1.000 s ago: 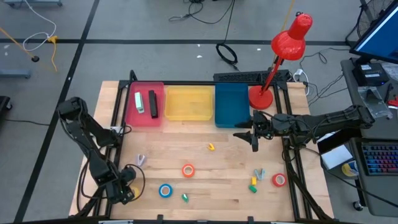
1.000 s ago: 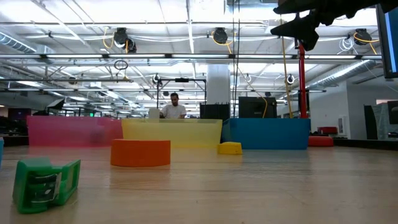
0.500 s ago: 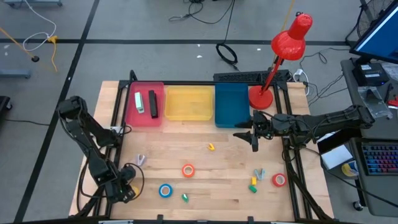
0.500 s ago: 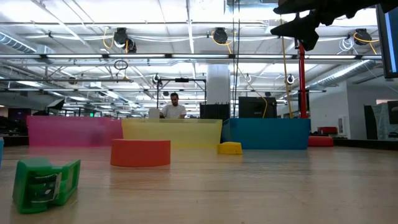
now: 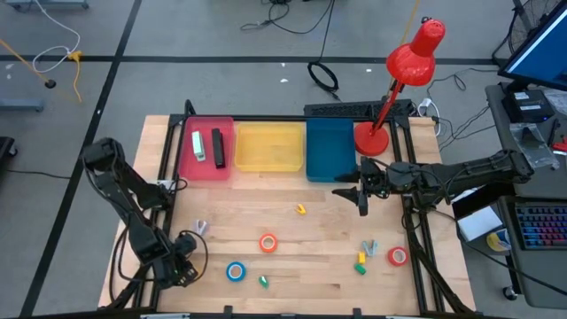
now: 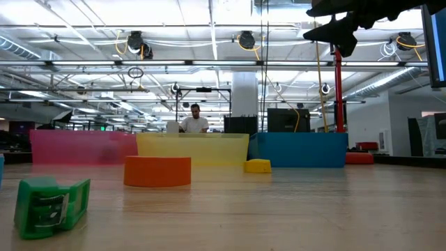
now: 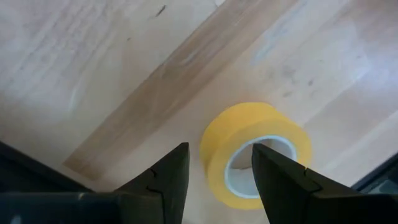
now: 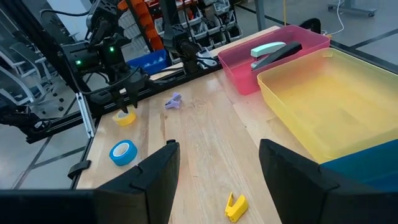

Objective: Pick and place Stapler, Stapler remover, tape
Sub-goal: Put the yellow tape into the blue bin

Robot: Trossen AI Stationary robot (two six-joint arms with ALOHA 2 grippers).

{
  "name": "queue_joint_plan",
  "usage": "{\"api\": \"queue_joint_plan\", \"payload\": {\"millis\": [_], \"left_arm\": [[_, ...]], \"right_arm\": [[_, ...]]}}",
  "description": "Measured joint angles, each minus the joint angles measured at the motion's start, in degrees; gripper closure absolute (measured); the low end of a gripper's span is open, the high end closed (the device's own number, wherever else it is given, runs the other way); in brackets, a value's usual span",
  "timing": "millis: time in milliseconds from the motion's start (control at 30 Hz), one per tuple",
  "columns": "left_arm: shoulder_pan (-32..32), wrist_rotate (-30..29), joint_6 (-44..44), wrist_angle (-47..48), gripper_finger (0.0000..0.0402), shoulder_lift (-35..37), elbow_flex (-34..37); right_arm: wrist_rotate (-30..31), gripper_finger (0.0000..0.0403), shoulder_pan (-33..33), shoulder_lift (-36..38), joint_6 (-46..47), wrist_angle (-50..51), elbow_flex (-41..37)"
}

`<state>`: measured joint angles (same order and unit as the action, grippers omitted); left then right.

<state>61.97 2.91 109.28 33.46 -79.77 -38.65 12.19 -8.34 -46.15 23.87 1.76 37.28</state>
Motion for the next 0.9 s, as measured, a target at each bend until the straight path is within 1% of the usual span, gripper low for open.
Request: {"api": "queue_joint_plan", "payload": {"millis": [167,367,433,500,633,667,833,900], "left_arm": [[0.0,3.1,-3.0,0.0,0.0229,-1.6,0.0],[0.0,3.4,-5.3,0.3,0.0234,-4.0,-0.1],[-0.1,3.8,-5.7,0.3,0.0251,-4.8,-0.2],[-0.4,4.1,-5.4,0.5,0.0280,-5.2,-0.2],[-1.1,4.9,-5.2,0.5,0.0361,-4.8,-0.1],[-1.3,5.1,-5.2,0.4,0.0367,-4.4,-0.1],[-2.5,4.9,-5.2,-2.4,0.0366,-0.8,-1.3],[-3.1,2.7,-5.3,-4.1,0.0366,1.7,-1.9]], "right_arm": [[0.0,0.0190,0.0,0.0,-0.8,0.0,0.0],[0.0,0.0190,0.0,0.0,-0.8,0.0,0.0],[0.0,0.0190,0.0,0.0,-0.8,0.0,0.0],[0.0,0.0190,0.0,0.0,-0.8,-0.1,0.0],[0.0,0.0190,0.0,0.0,-0.8,-0.3,0.0],[0.0,0.0190,0.0,0.0,-0.8,-0.3,0.0],[-0.2,0.0190,0.0,0.0,-0.2,-3.5,0.0],[-0.3,0.0190,0.0,-0.2,-0.9,-6.6,0.0]]}}
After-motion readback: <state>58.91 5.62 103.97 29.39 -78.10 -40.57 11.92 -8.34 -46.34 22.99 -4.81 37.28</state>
